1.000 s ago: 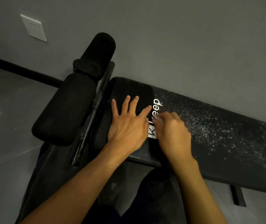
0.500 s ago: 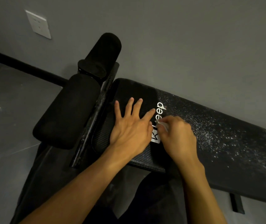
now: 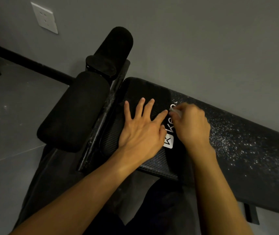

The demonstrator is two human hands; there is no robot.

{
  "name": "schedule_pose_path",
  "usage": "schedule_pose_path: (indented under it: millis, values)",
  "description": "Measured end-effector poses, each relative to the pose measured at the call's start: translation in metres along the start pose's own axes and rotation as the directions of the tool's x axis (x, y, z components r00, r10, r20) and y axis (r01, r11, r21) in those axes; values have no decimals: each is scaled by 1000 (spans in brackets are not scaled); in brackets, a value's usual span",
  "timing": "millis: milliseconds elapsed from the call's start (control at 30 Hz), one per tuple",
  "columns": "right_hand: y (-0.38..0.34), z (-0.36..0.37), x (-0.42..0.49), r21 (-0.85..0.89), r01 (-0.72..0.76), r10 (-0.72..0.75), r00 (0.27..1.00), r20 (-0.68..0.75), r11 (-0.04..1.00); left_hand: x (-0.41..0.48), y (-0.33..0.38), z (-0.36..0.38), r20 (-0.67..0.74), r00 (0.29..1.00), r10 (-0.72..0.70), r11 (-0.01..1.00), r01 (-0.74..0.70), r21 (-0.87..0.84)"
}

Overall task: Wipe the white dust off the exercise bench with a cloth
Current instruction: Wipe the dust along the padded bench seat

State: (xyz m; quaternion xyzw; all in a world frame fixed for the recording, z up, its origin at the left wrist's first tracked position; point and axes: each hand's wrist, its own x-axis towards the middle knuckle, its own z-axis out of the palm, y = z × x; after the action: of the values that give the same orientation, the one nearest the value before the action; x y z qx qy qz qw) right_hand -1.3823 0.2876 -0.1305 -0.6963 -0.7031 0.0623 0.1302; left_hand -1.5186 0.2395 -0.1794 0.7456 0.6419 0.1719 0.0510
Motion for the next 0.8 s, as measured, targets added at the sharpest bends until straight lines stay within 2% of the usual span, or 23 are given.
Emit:
schedule_pose_path:
  millis: [133,333,433,533,667,800]
  values:
    - [-11,5,36,18,-29,29,999,-23,999,1,0,-1,20,1000,-6,1000,6,5]
    - [-7,3,8,25,-10,10,1000,3,1000,1,0,0,15,1000,-11,1000,11,4]
    - [-10,7,40,-30,-68,68,998,-8,997,2,1,0,28,1000,-9,1000,9,2]
    - [-18,8,70,5,-112,112,994,-6,994,1,1,-1,27,1000,-13,1000,14,-5]
    - [-12,5,53,37,-52,51,998,25,998,3,1,-1,23,1000,-15,1000,15,-19]
    - [-5,10,45,22,-80,80,997,3,997,3,1,-2,22,1000,-17,1000,17,-20]
